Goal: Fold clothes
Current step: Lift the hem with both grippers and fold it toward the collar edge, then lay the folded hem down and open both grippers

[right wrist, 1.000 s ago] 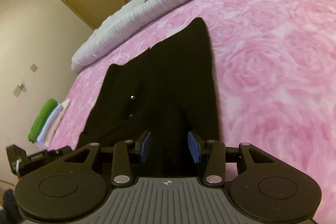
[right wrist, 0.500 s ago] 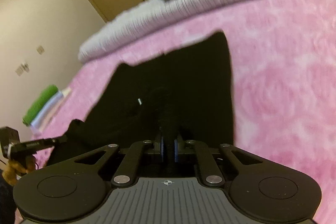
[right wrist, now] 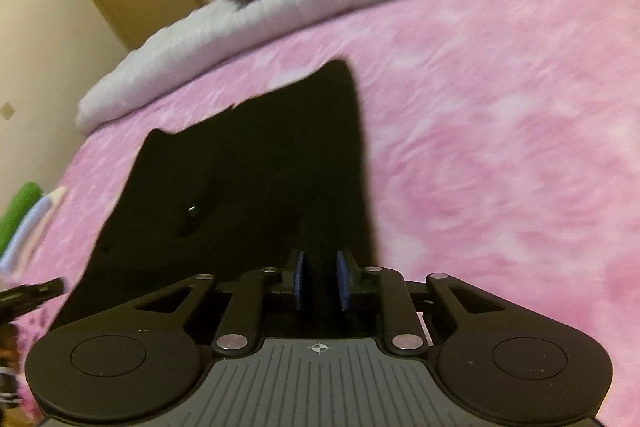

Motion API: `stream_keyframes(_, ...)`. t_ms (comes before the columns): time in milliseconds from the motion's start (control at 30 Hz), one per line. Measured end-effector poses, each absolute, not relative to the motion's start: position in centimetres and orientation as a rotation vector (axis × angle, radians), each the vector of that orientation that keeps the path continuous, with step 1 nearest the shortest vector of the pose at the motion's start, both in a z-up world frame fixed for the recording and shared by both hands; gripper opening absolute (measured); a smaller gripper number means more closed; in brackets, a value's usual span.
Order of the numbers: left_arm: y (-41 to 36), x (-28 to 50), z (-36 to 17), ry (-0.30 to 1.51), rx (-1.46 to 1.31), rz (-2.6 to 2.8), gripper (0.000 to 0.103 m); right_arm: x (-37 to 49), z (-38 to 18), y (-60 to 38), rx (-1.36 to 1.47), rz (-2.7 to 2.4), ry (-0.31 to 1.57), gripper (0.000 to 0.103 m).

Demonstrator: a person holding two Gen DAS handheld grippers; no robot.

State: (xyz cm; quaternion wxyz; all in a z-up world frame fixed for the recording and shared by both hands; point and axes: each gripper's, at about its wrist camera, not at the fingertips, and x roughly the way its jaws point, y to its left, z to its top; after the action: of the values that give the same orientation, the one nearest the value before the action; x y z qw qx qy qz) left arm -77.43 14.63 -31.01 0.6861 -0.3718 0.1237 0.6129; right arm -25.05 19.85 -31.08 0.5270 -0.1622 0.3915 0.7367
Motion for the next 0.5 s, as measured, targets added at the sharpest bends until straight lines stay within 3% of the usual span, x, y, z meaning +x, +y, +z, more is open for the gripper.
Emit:
stream_keyframes(100, 10.8, -75.8, -29.8, 0.246, -0.810, 1.306, 0.020, -25.3, -29.4, 15.6, -0.310, 1.828, 0.909, 0.018)
stream_keyframes(233, 8.7, -71.9, -31.3, 0.340, -0.790, 1.225, 0.022, -27.5, -31.9, 12.2, -0.399, 1.853, 0.968, 0.018)
stream_keyframes(267, 8.9, -71.4, -32.3, 0.406, -0.789, 1.257, 0.016, -27.8, -32.0, 11.5, -0.430, 1.859, 0.940, 0.018)
stream_keyframes(300, 9.0, -71.2, -33.1, 0.452, -0.784, 1.290, 0.003, -27.9, -31.9, 11.0, -0.464, 1.865, 0.896, 0.018)
stream_keyframes(367, 8.3, -71.7, -32.6, 0.446, -0.773, 1.304, 0.003, -28.3, -31.6, 9.8, -0.530, 1.874, 0.808, 0.018)
stream_keyframes(433, 7.1, -71.8, -31.3, 0.465, -0.722, 1.299, 0.011, -28.7, -31.3, 8.6, -0.595, 1.881, 0.720, 0.018)
stream_keyframes(467, 6.4, -71.9, -30.6, 0.480, -0.692, 1.296, 0.029, -28.9, -31.2, 8.0, -0.627, 1.883, 0.675, 0.019)
stream_keyframes(500, 5.7, -71.5, -30.0, 0.515, -0.642, 1.297, 0.041, -29.1, -31.1, 7.4, -0.659, 1.884, 0.630, 0.020)
